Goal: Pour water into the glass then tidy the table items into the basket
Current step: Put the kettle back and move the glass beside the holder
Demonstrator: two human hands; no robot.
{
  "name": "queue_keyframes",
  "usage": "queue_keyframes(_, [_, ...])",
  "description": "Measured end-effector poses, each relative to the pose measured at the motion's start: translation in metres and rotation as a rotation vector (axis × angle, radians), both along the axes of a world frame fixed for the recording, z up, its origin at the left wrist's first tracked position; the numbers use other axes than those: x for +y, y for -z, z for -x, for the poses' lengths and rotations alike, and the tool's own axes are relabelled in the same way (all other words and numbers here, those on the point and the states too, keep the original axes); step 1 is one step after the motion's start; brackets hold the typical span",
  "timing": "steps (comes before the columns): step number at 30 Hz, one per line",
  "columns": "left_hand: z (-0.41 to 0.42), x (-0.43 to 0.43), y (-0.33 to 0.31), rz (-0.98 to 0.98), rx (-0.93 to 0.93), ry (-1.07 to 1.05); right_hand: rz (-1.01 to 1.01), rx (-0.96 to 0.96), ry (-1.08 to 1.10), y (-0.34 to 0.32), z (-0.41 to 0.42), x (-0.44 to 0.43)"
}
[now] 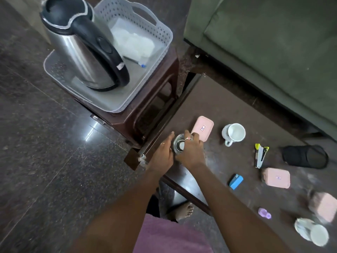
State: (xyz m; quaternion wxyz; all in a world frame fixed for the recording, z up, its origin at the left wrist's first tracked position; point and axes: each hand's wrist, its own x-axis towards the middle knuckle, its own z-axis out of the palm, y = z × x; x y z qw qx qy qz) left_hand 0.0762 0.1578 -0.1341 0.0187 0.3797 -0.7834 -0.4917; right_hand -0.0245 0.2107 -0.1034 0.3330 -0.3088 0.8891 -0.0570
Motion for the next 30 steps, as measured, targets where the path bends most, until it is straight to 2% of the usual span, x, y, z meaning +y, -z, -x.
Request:
queue_keyframes(5, [0.003, 0.015, -0.011, 0.093, 0.009, 0.023, 0.063, -0.049, 0.059, -0.005, 0.003, 0.017])
queue_keyframes(13, [0.040, 0.068, -0.033, 0.183, 0.071, 0.204, 0.121, -0.067, 0.255, -0.041, 0.032, 0.092])
queue_keyframes(22, [0.132, 0.122, -0.053, 0.083, 0.217, 0.394, 0.078, 0.061, 0.395, -0.084, 0.118, 0.160])
queue_keyframes(30, [0.193, 0.135, -0.032, 0.099, 0.104, 0.591, 0.063, 0.110, 0.613, -0.077, 0.204, 0.190])
